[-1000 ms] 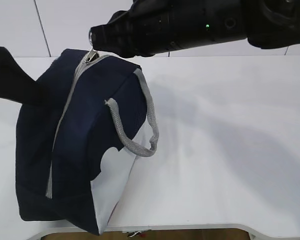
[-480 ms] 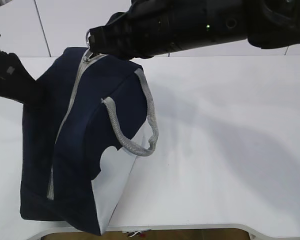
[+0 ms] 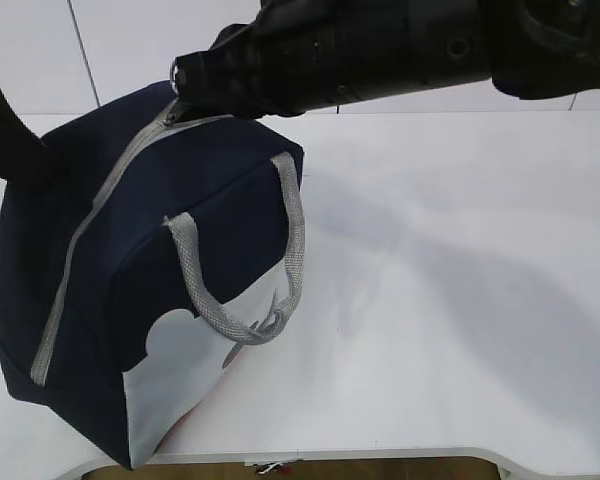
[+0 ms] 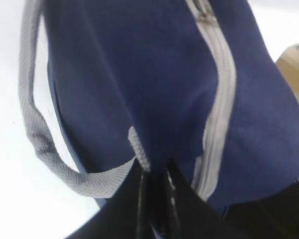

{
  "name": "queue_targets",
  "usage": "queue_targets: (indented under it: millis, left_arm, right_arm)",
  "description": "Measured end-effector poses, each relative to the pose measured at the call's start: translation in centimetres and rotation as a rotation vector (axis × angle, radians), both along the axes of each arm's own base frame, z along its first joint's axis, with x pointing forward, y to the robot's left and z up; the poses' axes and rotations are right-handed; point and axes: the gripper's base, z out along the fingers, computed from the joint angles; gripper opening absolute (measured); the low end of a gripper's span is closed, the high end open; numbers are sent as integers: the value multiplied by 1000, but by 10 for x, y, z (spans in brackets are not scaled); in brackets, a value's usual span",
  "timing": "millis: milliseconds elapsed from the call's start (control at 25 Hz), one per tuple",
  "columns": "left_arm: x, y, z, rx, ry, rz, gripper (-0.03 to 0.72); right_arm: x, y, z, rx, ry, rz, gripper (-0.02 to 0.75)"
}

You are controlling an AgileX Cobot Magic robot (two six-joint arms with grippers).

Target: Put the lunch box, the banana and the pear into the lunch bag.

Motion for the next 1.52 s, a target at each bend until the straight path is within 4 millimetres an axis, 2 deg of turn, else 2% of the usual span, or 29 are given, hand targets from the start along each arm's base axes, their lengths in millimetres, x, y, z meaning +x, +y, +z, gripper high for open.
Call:
queue_targets:
  millis: [400,720,1000,1320,1520]
  left_arm:
    - [-3,3,-2,50,27,-27,11]
    - [-8,8,2,87,6,-33,9]
    - [-15,11,9,106,-27,-33,9]
    - [-15,12,9,112,-28,-33,9]
    - [-17,13,10,124,-39,-33,9]
  right_arm:
    - [16,-11,0,-46,-95,-178,13]
    - [34,-9,-29,-105,-74,-269,13]
    - [42,-14,-40,-128,-63,-311,13]
    - [60,-21,-75,-134,45,-355,13]
    - [62,-18,-85,-130,86,-343,13]
